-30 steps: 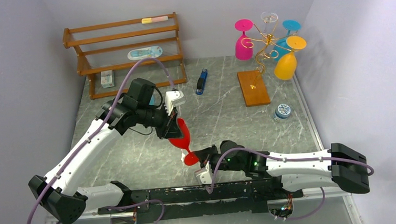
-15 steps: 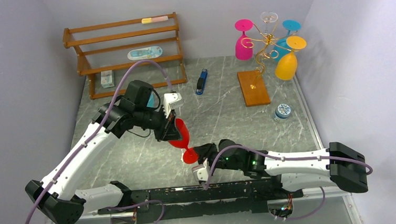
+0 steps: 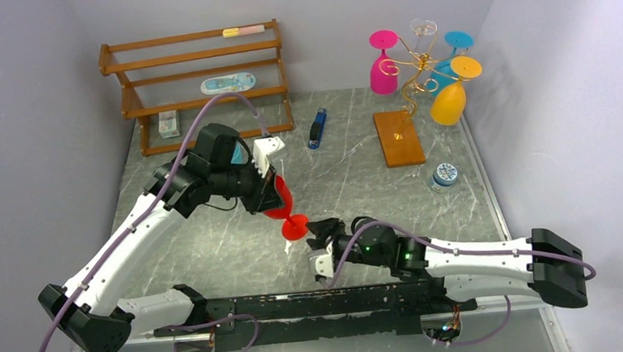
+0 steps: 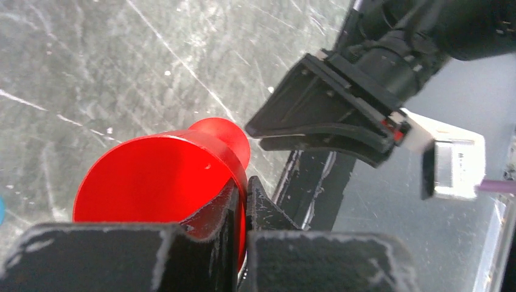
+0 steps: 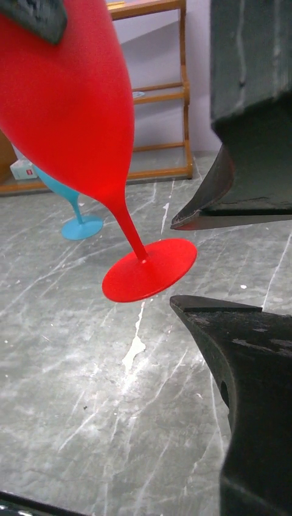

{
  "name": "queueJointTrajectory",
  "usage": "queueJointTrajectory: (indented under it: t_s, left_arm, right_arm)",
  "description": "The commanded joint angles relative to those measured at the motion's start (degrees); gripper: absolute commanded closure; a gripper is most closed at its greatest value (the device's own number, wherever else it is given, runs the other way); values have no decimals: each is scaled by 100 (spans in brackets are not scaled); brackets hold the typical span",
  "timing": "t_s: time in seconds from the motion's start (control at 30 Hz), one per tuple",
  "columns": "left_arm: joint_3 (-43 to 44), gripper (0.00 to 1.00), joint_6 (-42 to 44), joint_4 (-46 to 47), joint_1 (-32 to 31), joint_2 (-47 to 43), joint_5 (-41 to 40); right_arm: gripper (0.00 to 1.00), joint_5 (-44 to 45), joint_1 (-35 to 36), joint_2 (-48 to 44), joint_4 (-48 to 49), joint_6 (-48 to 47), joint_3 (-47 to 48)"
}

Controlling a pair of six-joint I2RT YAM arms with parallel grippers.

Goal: Take the wine glass off the wine glass rack
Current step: Place the wine glass at the center of the board.

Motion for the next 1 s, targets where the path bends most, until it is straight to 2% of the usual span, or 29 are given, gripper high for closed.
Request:
queueJointTrajectory:
  t_s: [0.0,0.1,0.3,0.43,0.63,0.7,0.83,0.9,0.97]
  left_arm:
    - [97,95,-392,581,-50,-82,-740]
    - [208,95,-796,987,-47,75,-1277]
    - [542,95,-951,1173,-61,680,-2188]
    - [585,95,-1178,1446,-59,1016,-3028]
    - [686,95,-1351,1786,-63,1539,-3437]
    - [689,95,-1391,1912,-62,1684,-3778]
    - [744,95,-1432,2279,-66,1984,-4135]
    - [890,95,-1555,2301,-65,2186,-4227]
    - [1051,95,-1747,2201,-43,2396,-4246]
  right_arm:
    - [52,210,-3,-373,188,547,-179]
    - [50,377,-3,-553,367,954,-330]
    - [39,833,-3,-805,1069,2830,-357]
    - [37,1080,-3,-1067,1356,3230,-479]
    - [22,2621,-6,-1408,1450,4142,-260]
    - [20,3135,-21,-1464,1234,4706,-26]
    - [19,3511,-21,-1425,441,5658,572]
    - [20,3406,-18,-1338,-262,6100,1093]
    - [19,2881,-20,-1217,-1268,6397,2005]
